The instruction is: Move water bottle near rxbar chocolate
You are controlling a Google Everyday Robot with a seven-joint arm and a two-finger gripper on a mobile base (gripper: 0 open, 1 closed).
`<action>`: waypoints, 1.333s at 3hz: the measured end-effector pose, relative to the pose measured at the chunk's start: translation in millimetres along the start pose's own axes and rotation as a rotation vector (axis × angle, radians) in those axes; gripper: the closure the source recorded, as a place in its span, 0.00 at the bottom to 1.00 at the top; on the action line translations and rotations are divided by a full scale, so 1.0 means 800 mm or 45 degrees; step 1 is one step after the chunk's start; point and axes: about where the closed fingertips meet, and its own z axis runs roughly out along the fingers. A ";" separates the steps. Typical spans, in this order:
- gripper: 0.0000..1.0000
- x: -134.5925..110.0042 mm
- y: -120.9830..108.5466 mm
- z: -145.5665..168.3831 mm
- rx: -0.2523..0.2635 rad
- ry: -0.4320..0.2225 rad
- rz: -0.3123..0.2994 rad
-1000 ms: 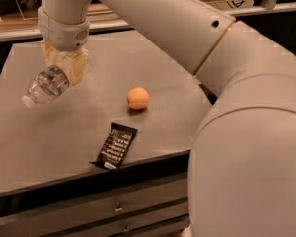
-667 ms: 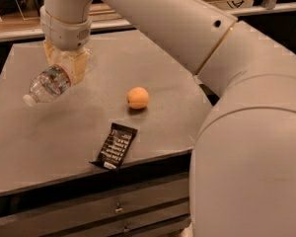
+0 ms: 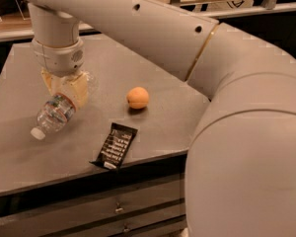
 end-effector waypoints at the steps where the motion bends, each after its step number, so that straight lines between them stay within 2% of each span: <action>1: 1.00 -0.012 0.025 0.013 -0.076 -0.009 0.010; 2: 1.00 -0.016 0.049 0.017 -0.097 -0.043 0.043; 3: 0.84 -0.020 0.068 0.019 -0.115 -0.064 0.077; 4: 0.61 -0.025 0.080 0.015 -0.142 -0.047 0.098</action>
Offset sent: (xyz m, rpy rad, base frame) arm -0.0482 -0.0609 -0.0230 -0.1102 0.1351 -0.0413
